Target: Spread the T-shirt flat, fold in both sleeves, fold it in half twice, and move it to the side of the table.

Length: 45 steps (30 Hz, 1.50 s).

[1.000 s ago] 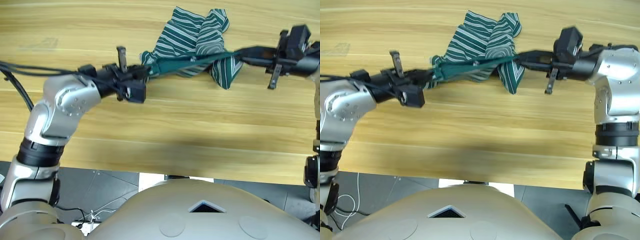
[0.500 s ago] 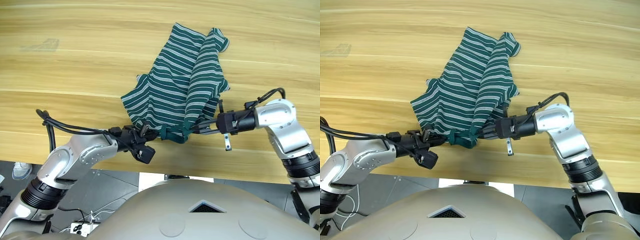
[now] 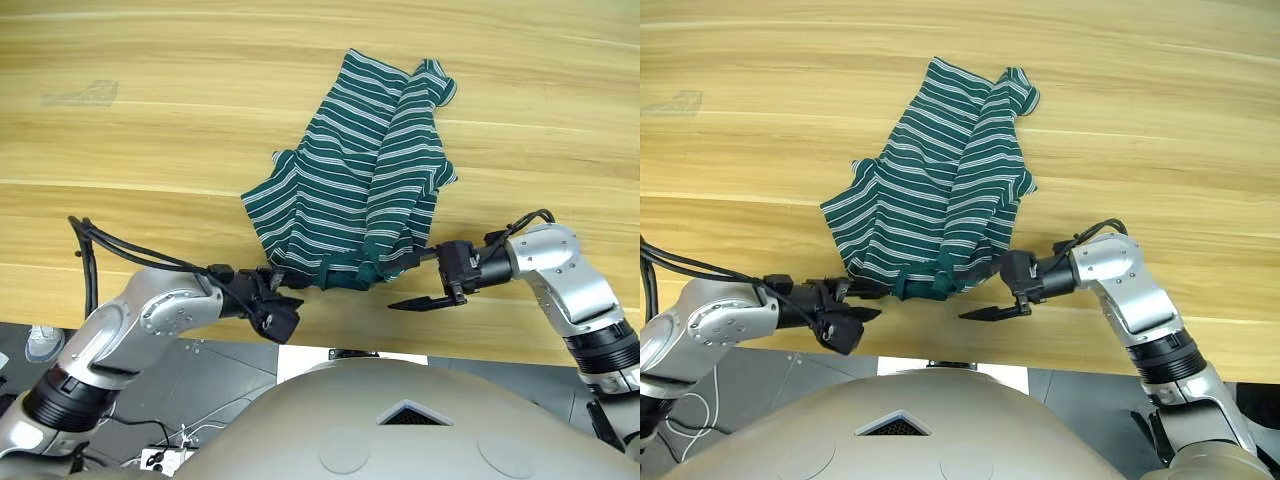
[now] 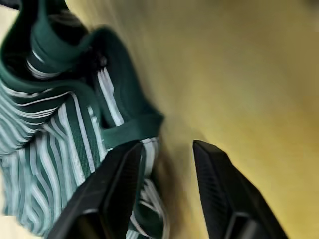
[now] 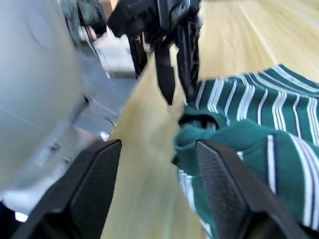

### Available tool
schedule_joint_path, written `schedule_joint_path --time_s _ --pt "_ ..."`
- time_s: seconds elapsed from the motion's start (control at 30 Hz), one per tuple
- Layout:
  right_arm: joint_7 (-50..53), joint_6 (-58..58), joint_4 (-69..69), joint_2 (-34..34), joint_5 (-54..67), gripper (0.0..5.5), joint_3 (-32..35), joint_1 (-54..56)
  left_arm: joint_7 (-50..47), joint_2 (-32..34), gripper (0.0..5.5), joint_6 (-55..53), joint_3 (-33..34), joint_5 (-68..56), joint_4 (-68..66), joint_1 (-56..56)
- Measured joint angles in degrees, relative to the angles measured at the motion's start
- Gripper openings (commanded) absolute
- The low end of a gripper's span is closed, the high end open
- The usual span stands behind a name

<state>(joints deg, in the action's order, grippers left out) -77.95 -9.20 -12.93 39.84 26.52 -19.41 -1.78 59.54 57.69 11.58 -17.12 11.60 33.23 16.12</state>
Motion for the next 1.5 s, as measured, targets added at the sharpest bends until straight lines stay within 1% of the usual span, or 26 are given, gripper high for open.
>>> schedule_joint_path --time_s 0.07,0.1,0.17,0.2,0.23,0.27,0.3,0.33,0.4,0.47,0.5,0.53,0.6,0.67,0.9,1.03,1.17,1.2,1.3,1.5 --pt "-1.1 -2.3 -0.5 1.4 3.3 2.72 2.1 -1.0 2.5 0.7 2.75 -3.9 3.0 -10.4 2.2 0.7" --pt "-1.6 -3.5 -0.6 2.2 5.0 2.72 3.6 -1.8 3.8 0.7 2.93 -7.1 5.7 -19.0 3.0 0.6" --pt "-2.4 -4.2 -0.3 3.8 6.0 2.72 6.0 -2.5 4.8 0.6 3.25 -11.9 11.1 -31.4 3.3 -0.9" --pt "-1.8 -3.8 1.0 4.0 5.8 2.72 7.6 -2.2 4.2 -0.1 3.37 -14.1 13.9 -36.4 3.4 -3.1" --pt "-0.5 -2.4 2.5 3.7 4.3 2.72 8.4 -1.3 2.3 -1.2 3.56 -15.2 15.0 -37.5 2.9 -5.7" --pt "2.4 0.8 5.8 3.5 0.0 2.72 8.9 0.4 -2.1 -4.6 3.64 -15.9 15.5 -36.1 0.7 -10.0" --pt "4.4 3.6 8.4 3.5 -3.5 2.72 9.5 1.9 -5.7 -6.7 3.87 -16.2 15.5 -33.2 -1.8 -13.3" --pt "6.6 6.8 11.4 3.5 -7.6 2.72 9.7 3.6 -9.7 -9.2 3.99 -16.0 14.6 -28.4 -5.1 -16.7" --pt "8.2 10.6 14.3 3.5 -12.7 2.72 9.1 4.9 -13.9 -12.3 4.39 -15.0 11.7 -21.6 -8.3 -19.8" --pt "10.0 13.7 16.8 3.3 -16.9 2.72 7.8 5.7 -17.3 -14.4 4.8 -12.7 9.3 -14.9 -11.6 -22.3" --pt "11.5 15.3 18.2 2.8 -19.1 2.72 7.3 6.6 -20.0 -15.4 4.88 -10.2 7.9 -9.9 -14.5 -23.8" --pt "13.0 16.9 19.8 2.0 -21.5 2.72 6.5 7.4 -22.6 -16.0 5.14 -7.3 6.1 -4.7 -17.6 -24.7" --pt "15.2 20.1 22.9 0.5 -25.8 2.72 4.2 9.0 -26.4 -17.6 5.37 -2.6 2.3 2.6 -23.6 -25.2" --pt "16.6 22.7 24.6 -0.9 -27.5 2.72 2.9 10.2 -29.2 -19.9 5.37 0.8 -0.3 7.2 -28.6 -25.7" --pt "19.3 27.8 28.1 -2.7 -30.1 2.72 0.7 13.1 -35.2 -25.0 5.37 7.7 -5.8 15.5 -43.4 -29.8" --pt "19.7 28.7 29.9 -2.8 -30.2 2.72 0.0 14.1 -41.9 -26.7 5.37 12.3 -7.9 20.1 -54.7 -34.5" --pt "18.6 28.3 31.2 -2.8 -29.9 2.0 -0.9 14.6 -46.9 -26.8 5.4 14.9 -8.2 20.9 -63.4 -37.9" --pt "17.8 28.3 31.8 -2.8 -29.5 1.72 -1.2 14.9 -47.5 -26.8 5.4 15.3 -8.2 20.9 -64.3 -38.2" --pt "16.6 28.5 32.4 -2.8 -28.9 1.11 -1.5 15.0 -48.4 -26.8 5.4 16.2 -8.3 20.9 -65.7 -38.9" --pt "17.2 28.7 33.4 -2.8 -28.9 0.02 -1.4 14.9 -49.4 -26.8 5.4 17.2 -8.5 20.9 -66.6 -39.1"
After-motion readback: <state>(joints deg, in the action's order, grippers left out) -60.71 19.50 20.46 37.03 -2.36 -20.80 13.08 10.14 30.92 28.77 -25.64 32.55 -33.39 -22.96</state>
